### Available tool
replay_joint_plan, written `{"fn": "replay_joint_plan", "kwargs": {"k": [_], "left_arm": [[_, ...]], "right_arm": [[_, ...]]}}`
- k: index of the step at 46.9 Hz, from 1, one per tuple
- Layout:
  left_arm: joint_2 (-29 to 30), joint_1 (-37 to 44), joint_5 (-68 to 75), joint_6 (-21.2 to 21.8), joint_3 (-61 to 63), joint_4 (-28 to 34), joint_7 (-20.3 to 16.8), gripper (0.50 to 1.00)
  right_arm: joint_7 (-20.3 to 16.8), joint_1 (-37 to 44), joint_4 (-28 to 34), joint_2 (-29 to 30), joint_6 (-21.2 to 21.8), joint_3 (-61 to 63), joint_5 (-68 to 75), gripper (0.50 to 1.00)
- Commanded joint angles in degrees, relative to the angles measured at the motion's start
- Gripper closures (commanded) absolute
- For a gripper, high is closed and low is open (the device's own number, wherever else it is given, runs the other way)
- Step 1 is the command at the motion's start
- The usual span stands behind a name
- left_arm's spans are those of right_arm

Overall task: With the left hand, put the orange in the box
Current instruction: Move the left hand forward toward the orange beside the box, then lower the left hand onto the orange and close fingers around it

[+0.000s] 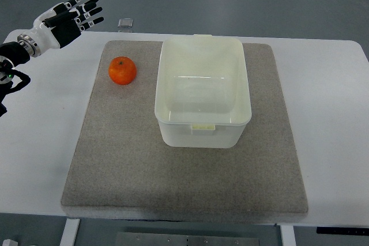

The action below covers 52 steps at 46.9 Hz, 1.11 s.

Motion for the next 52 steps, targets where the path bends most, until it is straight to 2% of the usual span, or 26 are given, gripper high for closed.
{"fn": "replay_joint_plan", "kwargs": {"k": [1,11,21,28,32,43,52], "left_arm": [[0.7,-1.1,8.1,0.1,0.0,-0.1,-1.9,0.508],[1.8,-2.0,24.2,0.7,0.0,-1.2,-11.0,0.512],[5.3,-2.4,38.3,1.0,3.7,-7.4,-12.0,0.519],[5.4,-2.5,46.8,2.5,4.5,-8.7,-12.7,0.519],[5.4,-3.2,52.8,5.1,6.5,-9.9,-13.9,0.525],[5.3,-3.9,63.0,16.5,15.1,-14.3,-18.3,0.525],[4.8,-4.7,71.5,20.1,17.1,-14.6,-19.2,0.531]], "right_arm": [[0.0,0.0,0.0,0.0,0.0,0.0,0.0,0.568],[0.0,0.0,0.0,0.0,0.0,0.0,0.0,0.568],[0.0,0.0,0.0,0.0,0.0,0.0,0.0,0.568],[0.0,0.0,0.0,0.0,0.0,0.0,0.0,0.568],[0.0,0.0,0.0,0.0,0.0,0.0,0.0,0.568],[0.0,0.0,0.0,0.0,0.0,0.0,0.0,0.568],[0.0,0.0,0.0,0.0,0.0,0.0,0.0,0.568]]}}
